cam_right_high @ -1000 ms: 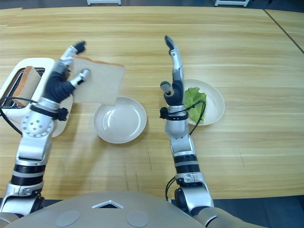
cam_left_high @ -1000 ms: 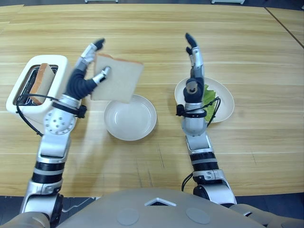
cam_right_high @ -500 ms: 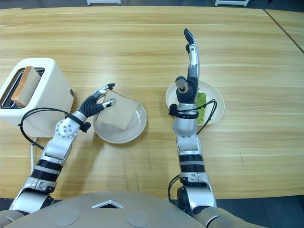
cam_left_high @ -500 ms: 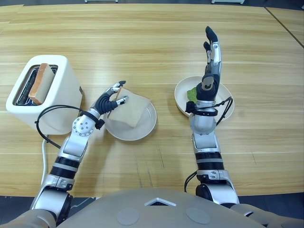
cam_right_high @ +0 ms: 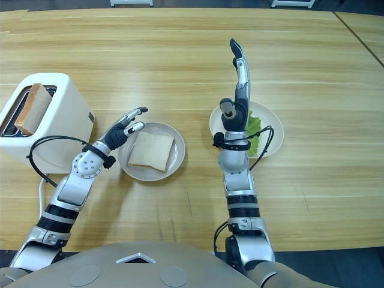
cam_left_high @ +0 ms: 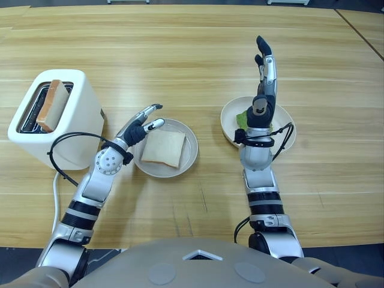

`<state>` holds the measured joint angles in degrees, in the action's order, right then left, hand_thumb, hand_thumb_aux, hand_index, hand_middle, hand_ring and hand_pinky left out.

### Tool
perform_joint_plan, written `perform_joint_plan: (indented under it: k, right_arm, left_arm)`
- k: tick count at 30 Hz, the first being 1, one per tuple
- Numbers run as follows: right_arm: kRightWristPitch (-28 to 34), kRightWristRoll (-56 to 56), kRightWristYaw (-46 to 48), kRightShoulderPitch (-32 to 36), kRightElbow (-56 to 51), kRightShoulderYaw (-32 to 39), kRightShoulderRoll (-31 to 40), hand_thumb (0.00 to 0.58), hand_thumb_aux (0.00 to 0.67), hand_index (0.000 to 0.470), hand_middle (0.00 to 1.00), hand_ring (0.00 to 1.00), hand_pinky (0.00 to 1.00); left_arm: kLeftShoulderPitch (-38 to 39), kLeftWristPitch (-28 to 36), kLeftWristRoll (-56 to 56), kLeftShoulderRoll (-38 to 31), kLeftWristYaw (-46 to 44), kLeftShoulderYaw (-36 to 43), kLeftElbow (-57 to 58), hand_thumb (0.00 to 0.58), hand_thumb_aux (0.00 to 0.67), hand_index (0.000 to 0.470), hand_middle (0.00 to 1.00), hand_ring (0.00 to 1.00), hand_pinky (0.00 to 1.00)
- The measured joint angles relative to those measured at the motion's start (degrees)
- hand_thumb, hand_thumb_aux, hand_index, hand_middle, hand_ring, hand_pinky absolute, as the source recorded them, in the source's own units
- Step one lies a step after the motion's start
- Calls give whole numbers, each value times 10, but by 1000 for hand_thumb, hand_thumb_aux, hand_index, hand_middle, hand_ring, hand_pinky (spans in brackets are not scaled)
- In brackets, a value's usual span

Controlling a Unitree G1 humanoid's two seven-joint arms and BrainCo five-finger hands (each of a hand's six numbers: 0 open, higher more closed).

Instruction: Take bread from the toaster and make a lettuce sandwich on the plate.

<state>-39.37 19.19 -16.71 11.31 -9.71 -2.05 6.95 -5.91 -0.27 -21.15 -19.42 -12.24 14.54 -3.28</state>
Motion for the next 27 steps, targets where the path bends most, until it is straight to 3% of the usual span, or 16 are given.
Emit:
perform_joint_plan:
  k: [5,8,13,20,24,27]
  right_arm:
    - [24,34,-13,12,-21,-30,49,0,0,0,0,0,0]
    - [108,130,-42,47,-91,-41,136,0,0,0,0,0,0]
    - [225,289,-64,104,-257,47,253,0,0,0,0,0,0]
    - [257,332,-50,137,-378,138,303,0,0,0,0,0,0]
    - [257,331,-49,143,-405,165,319,198,126,88,0,0,0]
    - [253,327,-45,138,-402,175,331,172,108,76,0,0,0]
  left_arm:
    - [12,12,-27,-7,16,-10,-29,0,0,0,0,0,0]
    - [22,15,-36,-8,31,-23,-60,0,0,0,0,0,0]
    - [37,16,-33,9,45,-38,-94,0,0,0,0,0,0]
    - [52,16,-32,12,45,-53,-96,0,0,0,0,0,0]
    - [59,16,-32,13,46,-55,-96,0,0,0,0,0,0]
    - [58,15,-32,14,46,-55,-92,0,0,0,0,0,0]
